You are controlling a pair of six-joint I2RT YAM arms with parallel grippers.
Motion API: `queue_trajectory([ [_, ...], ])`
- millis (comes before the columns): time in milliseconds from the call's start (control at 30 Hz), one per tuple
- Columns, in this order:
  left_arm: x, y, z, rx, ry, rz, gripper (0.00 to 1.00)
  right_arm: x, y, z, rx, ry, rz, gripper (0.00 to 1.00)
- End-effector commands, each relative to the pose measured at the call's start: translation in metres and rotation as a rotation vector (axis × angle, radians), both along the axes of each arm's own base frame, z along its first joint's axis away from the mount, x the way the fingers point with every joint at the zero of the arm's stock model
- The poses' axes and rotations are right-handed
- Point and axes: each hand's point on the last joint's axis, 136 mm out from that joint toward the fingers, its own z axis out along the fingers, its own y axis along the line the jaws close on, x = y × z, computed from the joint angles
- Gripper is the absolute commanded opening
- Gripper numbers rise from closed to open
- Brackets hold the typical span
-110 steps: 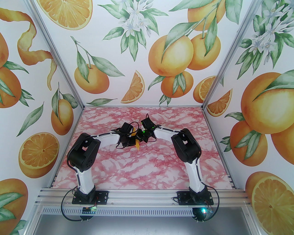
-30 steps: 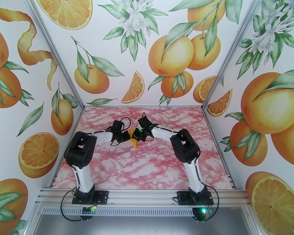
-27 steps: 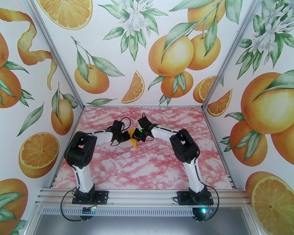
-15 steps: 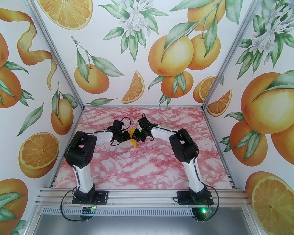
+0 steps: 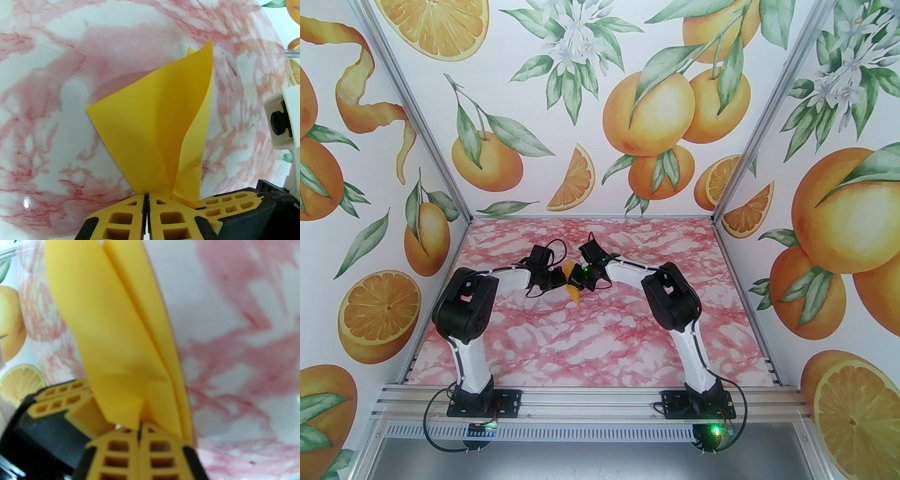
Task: Fold a paper plane with a square sheet of paper (fold left side to right side)
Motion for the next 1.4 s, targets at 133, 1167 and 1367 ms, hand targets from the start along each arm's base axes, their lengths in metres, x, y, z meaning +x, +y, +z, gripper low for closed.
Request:
queue_trajectory([
  [133,0.001,-0.005,0.021,-0.039,-0.022,-0.018,0.26,-0.003,-0.001,-0.011,-0.029,0.009,0.014,0.00],
  [1167,0.012,-0.014,0.021,-0.126,-0.035,-0.039,0.41,-0.007,-0.002,-0.009,-0.029,0.000,0.028,0.25],
  [1367,0.014,-0.014,0.025,-0.128,-0.048,-0.037,0.39,-0.008,-0.004,-0.009,-0.030,-0.004,0.027,0.34],
])
